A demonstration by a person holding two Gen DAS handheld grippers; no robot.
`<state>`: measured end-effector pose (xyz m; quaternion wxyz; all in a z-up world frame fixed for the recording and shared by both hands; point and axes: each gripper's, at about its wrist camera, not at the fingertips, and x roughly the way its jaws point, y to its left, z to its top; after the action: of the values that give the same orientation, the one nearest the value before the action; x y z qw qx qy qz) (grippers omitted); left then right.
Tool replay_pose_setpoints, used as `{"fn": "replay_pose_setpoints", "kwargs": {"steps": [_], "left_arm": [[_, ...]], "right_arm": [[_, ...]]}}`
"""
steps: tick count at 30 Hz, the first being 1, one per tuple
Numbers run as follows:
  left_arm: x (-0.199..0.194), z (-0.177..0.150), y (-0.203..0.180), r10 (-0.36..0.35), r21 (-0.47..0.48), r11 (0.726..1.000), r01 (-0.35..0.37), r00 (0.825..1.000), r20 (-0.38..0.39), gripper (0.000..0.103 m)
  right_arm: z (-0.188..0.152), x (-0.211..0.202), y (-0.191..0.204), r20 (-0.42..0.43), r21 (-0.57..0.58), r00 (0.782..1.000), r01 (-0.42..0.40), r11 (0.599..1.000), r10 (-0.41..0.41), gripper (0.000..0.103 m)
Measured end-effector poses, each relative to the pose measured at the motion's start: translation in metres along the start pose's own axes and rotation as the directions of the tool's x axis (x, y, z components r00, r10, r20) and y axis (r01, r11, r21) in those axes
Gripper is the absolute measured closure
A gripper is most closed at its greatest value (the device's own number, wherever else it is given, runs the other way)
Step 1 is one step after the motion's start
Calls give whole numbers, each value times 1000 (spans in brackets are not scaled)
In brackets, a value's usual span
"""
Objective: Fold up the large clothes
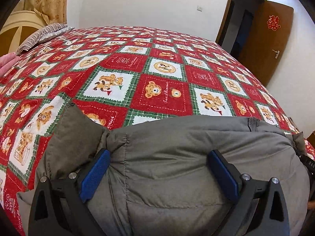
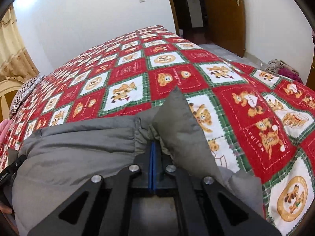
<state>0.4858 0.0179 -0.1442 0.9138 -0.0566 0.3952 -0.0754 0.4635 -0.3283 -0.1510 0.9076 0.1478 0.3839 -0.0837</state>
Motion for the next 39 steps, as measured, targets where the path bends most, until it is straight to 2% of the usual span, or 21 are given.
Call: {"fn": "replay_pose_setpoints", "kwargs": {"steps": [4,6,7,8,11,12,13,14,16,18,21,23,25,26,29,34,39], "left_arm": [[-1,2,-4,12,23,1000,-11,1000,-28,3],[-11,2,-7,25,80,997,-19,997,-75,3],[-23,1,-7,32,113,993,-22,996,-81,3],[-38,0,-4,38,130,991,-29,997,-68,3],[-92,-14,18,10,126,992,-8,1000,-18,3],[-112,-22,30,11,105,994,-10,1000,-4,3],[-125,-29,39,20,77,997,-20,1000,1,3],[-131,-35,45,21,55,998,-21,1000,2,3],[-147,-53,68,0,-53,999,0,1000,12,3],[-152,-66,81,-41,-148,988,44,999,23,3],[-145,-84,97,-124,-298,947,122,992,13,3],[-131,-91,101,-164,-350,925,145,986,-25,3],[-116,-96,101,-188,-373,916,145,979,-81,3],[-114,-96,98,-177,-354,925,136,980,-86,3],[-113,-97,82,-154,-257,958,129,985,-83,3],[-111,-105,79,-138,-282,951,125,990,-26,3],[-105,-104,63,-106,-233,967,100,994,-12,3]], "right_arm": [[0,-3,1,-6,-25,1000,16,1000,-16,103],[3,-6,3,-48,-57,999,21,998,-23,103],[5,-16,7,-62,-98,997,50,994,-56,103],[5,-29,11,-39,-124,996,70,990,-75,103],[-6,-81,29,59,-197,997,69,978,-58,98],[-13,-99,38,71,-209,997,46,977,-32,97],[-21,-114,47,70,-208,997,-8,978,23,90],[-28,-124,55,60,-201,996,-59,978,72,90],[-44,-140,77,34,-183,986,-157,971,165,90],[-62,-150,105,29,-198,973,-220,955,230,90],[-85,-146,144,17,-245,965,-248,937,260,90],[-97,-128,157,-20,-229,962,-271,935,274,90],[-111,-104,162,-63,-232,967,-256,938,248,90],[-118,-92,162,-77,-243,968,-249,938,237,93],[-131,-79,155,-48,-252,970,-241,937,236,98],[-134,-75,150,-39,-233,967,-255,938,253,99],[-133,-75,152,-21,-252,971,-236,938,239,99]]}}
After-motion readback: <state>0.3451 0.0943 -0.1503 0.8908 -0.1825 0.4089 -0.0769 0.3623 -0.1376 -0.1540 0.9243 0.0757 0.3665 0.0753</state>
